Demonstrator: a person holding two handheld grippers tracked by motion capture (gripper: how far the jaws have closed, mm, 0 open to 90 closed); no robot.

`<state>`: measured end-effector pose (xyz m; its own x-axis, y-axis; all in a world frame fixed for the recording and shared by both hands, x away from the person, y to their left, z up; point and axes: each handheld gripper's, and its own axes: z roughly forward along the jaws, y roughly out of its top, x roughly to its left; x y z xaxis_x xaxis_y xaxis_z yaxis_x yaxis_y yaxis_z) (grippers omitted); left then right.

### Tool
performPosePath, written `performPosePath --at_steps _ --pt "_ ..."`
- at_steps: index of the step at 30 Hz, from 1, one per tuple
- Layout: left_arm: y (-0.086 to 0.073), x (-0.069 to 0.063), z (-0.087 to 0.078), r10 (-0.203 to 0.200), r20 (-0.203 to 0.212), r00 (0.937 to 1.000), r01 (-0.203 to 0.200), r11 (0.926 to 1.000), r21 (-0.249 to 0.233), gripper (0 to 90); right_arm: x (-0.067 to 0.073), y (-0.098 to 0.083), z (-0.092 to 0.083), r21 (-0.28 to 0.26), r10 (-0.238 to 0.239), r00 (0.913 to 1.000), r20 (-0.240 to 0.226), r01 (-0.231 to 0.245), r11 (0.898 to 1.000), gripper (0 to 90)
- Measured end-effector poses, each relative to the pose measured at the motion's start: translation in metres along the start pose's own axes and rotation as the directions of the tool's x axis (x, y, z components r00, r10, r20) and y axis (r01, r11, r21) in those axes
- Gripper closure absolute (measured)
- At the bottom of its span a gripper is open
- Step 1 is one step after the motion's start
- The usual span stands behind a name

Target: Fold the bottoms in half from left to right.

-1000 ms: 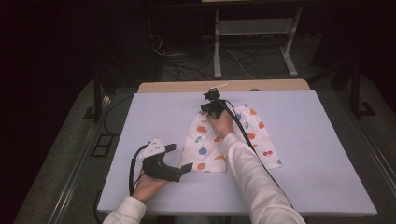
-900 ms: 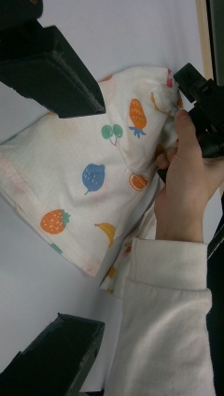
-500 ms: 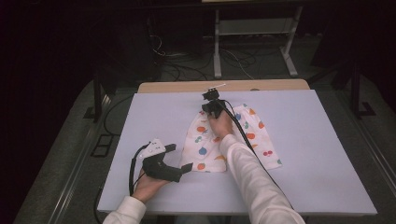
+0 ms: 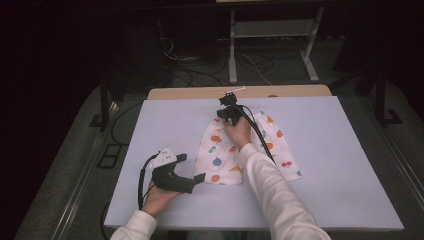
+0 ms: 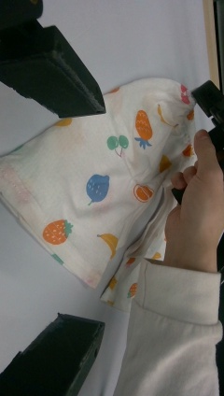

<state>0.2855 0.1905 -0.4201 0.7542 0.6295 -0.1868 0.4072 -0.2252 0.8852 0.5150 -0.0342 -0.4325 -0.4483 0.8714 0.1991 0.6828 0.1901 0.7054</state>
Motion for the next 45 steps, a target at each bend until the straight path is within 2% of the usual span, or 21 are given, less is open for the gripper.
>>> performPosePath --at_steps 7,14,22,28,31,36,39,45 --pt "0.000 0.002 -0.001 -0.010 -0.019 0.9998 0.010 0.9999 -0.003 0.0 0.000 -0.002 -0.008 -0.020 0.001 0.9999 -0.015 -0.001 1.000 85.8" --pt "-0.001 0.008 -0.001 -0.039 -0.048 0.9981 0.040 0.9992 0.009 0.0 0.001 -0.005 -0.015 -0.039 -0.011 0.9995 -0.029 0.010 0.999 85.8" --pt "-0.002 0.016 0.000 -0.083 -0.076 0.9936 0.086 0.9956 0.037 0.0 0.004 -0.007 -0.022 -0.056 -0.026 0.9990 -0.035 0.024 0.998 85.7" --pt "-0.004 0.022 0.002 -0.119 -0.091 0.9887 0.125 0.9901 0.064 0.0 0.002 -0.009 -0.023 -0.053 -0.026 0.9988 -0.041 0.023 0.998 85.7" --pt "-0.005 0.024 0.004 -0.143 -0.095 0.9851 0.153 0.9821 0.110 0.0 0.002 -0.009 -0.024 -0.056 -0.025 0.9989 -0.040 0.023 0.998 85.8" --pt "-0.008 0.028 0.010 -0.193 -0.085 0.9774 0.206 0.9608 0.186 0.0 0.002 -0.009 -0.023 -0.054 -0.026 0.9989 -0.038 0.024 0.998 85.7" --pt "-0.009 0.029 0.012 -0.217 -0.074 0.9734 0.228 0.9499 0.214 0.0 0.002 -0.009 -0.023 -0.054 -0.026 0.9990 -0.038 0.024 0.998 85.8" --pt "-0.011 0.030 0.015 -0.241 -0.052 0.9691 0.247 0.9350 0.255 0.0 0.002 -0.009 -0.023 -0.055 -0.026 0.9990 -0.038 0.024 0.998 85.8"
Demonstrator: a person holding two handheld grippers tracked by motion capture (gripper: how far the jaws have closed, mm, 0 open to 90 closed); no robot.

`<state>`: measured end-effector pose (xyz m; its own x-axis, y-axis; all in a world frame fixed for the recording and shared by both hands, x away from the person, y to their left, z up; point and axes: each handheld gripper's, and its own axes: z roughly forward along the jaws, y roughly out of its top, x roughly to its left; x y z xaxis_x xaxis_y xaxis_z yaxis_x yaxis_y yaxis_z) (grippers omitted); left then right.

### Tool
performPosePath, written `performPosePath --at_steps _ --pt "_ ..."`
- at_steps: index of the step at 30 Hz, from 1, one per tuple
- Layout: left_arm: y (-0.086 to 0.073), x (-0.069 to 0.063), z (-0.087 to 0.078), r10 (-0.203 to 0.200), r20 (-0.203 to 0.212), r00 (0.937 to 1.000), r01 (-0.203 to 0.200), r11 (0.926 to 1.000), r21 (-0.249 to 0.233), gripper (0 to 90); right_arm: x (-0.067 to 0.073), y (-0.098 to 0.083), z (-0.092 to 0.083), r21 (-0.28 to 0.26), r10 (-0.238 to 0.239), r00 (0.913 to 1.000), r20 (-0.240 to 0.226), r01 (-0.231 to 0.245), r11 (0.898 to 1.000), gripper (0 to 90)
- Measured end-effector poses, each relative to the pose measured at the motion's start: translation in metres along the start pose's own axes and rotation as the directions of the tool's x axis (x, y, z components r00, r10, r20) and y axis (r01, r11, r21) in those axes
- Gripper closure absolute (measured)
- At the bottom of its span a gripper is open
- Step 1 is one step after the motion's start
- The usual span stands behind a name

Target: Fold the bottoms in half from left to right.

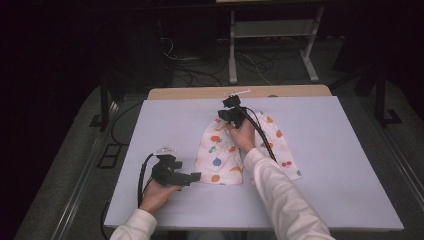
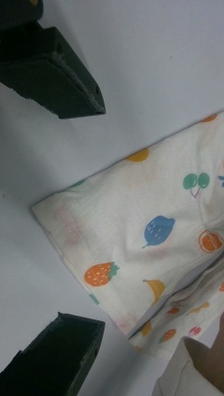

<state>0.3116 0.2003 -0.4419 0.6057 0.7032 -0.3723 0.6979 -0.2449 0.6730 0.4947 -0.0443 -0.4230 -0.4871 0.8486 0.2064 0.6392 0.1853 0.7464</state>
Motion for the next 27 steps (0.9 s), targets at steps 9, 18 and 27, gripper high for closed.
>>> performPosePath --at_steps 9,18,27 --pt "-0.001 0.003 0.003 -0.057 0.041 0.9975 0.055 0.9973 0.048 6.6 0.000 0.000 0.000 0.000 -0.001 1.0000 0.002 0.001 1.000 85.7" --pt "-0.003 0.008 0.000 -0.102 0.068 0.9924 0.100 0.9942 0.040 24.3 0.000 0.000 -0.001 -0.001 -0.005 1.0000 0.003 0.005 1.000 85.8" --pt "-0.004 0.011 0.001 -0.122 0.076 0.9896 0.118 0.9912 0.060 52.2 -0.001 0.001 -0.002 -0.003 -0.010 0.9999 0.007 0.010 1.000 85.7"
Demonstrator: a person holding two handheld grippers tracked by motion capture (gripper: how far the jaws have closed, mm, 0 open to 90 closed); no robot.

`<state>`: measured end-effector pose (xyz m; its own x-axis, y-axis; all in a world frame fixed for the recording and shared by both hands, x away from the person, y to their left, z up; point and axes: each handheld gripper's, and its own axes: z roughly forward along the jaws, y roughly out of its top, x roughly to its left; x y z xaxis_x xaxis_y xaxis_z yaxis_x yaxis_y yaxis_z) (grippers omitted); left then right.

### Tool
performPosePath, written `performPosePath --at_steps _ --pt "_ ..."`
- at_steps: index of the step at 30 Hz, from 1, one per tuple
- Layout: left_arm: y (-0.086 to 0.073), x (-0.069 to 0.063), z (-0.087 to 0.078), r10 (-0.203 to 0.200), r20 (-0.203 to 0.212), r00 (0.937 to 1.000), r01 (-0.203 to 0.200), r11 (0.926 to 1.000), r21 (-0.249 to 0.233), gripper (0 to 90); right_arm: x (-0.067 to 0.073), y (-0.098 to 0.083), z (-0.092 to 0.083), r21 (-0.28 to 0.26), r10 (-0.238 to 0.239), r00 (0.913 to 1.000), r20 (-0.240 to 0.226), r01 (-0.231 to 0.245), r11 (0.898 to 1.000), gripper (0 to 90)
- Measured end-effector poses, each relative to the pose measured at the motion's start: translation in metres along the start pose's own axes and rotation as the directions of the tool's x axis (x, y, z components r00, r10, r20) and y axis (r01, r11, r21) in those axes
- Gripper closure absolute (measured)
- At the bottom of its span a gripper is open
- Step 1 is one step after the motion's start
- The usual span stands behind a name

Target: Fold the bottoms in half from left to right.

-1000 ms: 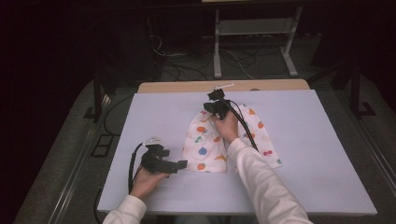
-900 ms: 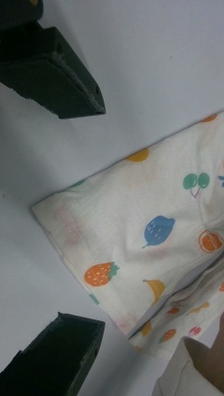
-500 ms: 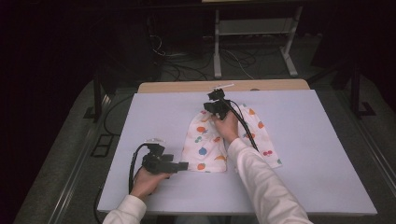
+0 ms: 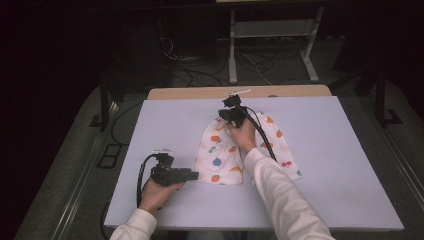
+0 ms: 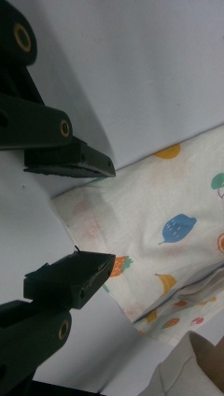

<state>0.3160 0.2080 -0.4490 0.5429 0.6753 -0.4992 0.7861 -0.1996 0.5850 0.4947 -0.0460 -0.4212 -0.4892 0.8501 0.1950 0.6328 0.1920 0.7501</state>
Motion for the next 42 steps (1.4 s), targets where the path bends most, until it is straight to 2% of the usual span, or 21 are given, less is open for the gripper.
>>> performPosePath --at_steps 3,12,16,20,26,33,38,42 --pt "0.001 0.000 0.001 -0.002 -0.001 1.0000 0.002 1.0000 0.005 57.5 0.000 0.000 0.000 -0.002 -0.004 1.0000 0.001 0.004 1.000 85.8" --pt "0.003 0.003 0.007 -0.017 0.046 0.9988 0.015 0.9987 0.049 74.9 0.000 0.000 -0.002 -0.003 -0.013 0.9999 0.001 0.013 1.000 85.8" --pt "0.003 0.002 0.009 -0.007 0.037 0.9993 0.005 0.9982 0.059 84.0 -0.001 0.000 -0.002 -0.003 -0.012 0.9999 -0.002 0.012 1.000 85.7" --pt "0.003 0.001 0.010 -0.001 0.033 0.9994 -0.001 0.9983 0.058 86.0 -0.001 0.000 -0.002 -0.007 -0.007 1.0000 -0.006 0.006 1.000 85.8" --pt "0.004 -0.007 0.010 0.046 0.025 0.9986 -0.047 0.9979 0.044 86.6 -0.004 0.000 -0.003 -0.015 0.009 0.9999 -0.010 -0.009 1.000 85.8" --pt "0.008 -0.025 0.009 0.136 0.010 0.9907 -0.136 0.9902 0.032 86.6 -0.011 0.002 -0.003 -0.025 0.030 0.9993 -0.022 -0.031 0.999 85.8" --pt "0.011 -0.038 0.008 0.170 -0.006 0.9854 -0.170 0.9853 0.015 86.8 -0.015 0.004 -0.006 -0.035 0.042 0.9986 -0.031 -0.043 0.998 85.8" --pt "0.013 -0.047 0.007 0.183 -0.008 0.9831 -0.183 0.9831 -0.002 86.9 -0.019 0.005 -0.008 -0.038 0.046 0.9984 -0.033 -0.048 0.998 85.8"
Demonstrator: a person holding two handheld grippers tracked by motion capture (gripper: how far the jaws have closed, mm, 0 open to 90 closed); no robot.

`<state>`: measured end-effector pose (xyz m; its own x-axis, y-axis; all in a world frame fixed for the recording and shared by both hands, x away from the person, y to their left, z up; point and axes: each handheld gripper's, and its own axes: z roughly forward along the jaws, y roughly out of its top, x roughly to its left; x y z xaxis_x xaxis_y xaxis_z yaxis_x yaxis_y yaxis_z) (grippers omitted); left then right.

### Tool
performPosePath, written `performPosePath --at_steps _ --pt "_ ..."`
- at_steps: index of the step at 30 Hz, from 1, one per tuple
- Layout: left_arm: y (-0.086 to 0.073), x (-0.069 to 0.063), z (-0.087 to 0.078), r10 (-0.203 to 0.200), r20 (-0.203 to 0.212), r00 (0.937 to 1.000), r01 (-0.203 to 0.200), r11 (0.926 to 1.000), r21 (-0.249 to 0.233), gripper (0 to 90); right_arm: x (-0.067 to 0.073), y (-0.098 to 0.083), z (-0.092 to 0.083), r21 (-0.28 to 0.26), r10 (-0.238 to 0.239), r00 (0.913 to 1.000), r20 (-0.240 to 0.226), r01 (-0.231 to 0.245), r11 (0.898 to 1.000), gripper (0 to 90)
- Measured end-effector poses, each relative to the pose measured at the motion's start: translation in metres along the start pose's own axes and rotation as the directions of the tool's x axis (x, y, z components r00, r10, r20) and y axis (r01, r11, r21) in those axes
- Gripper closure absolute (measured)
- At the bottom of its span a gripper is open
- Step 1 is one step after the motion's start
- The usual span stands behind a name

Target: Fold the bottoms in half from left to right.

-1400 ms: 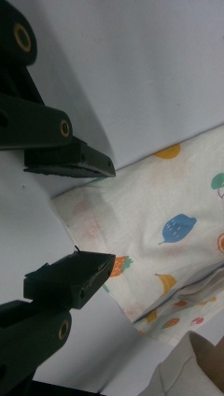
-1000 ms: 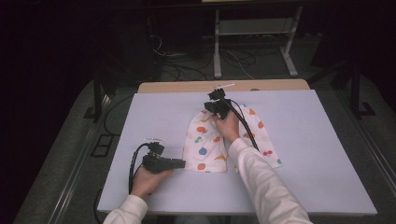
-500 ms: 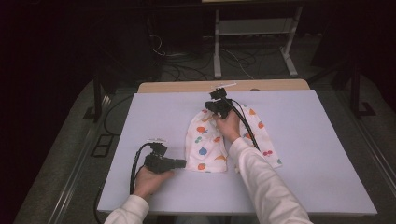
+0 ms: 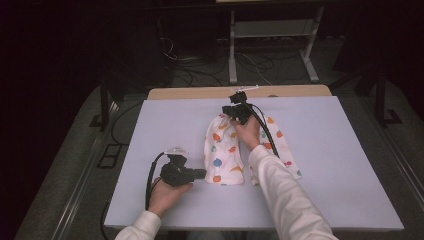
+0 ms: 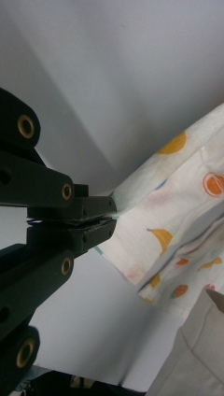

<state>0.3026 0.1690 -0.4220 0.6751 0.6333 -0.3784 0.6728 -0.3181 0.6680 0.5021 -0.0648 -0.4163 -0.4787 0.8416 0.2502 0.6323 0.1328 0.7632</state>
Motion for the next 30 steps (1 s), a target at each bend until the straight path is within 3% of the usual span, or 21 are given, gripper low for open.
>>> performPosePath --at_steps 9,19,30 --pt "0.012 -0.016 -0.001 0.036 0.029 0.9989 -0.036 0.9991 -0.023 87.1 -0.009 0.003 -0.003 -0.007 0.023 0.9997 -0.013 -0.023 1.000 85.8" --pt "0.028 -0.042 0.013 0.092 0.075 0.9930 -0.091 0.9958 -0.013 87.1 -0.019 0.007 -0.012 -0.011 0.035 0.9992 -0.018 -0.035 0.999 85.8" --pt "0.040 -0.055 0.025 0.107 0.096 0.9896 -0.106 0.9943 -0.016 87.1 -0.032 0.010 -0.021 -0.013 0.044 0.9988 -0.023 -0.045 0.999 85.8"
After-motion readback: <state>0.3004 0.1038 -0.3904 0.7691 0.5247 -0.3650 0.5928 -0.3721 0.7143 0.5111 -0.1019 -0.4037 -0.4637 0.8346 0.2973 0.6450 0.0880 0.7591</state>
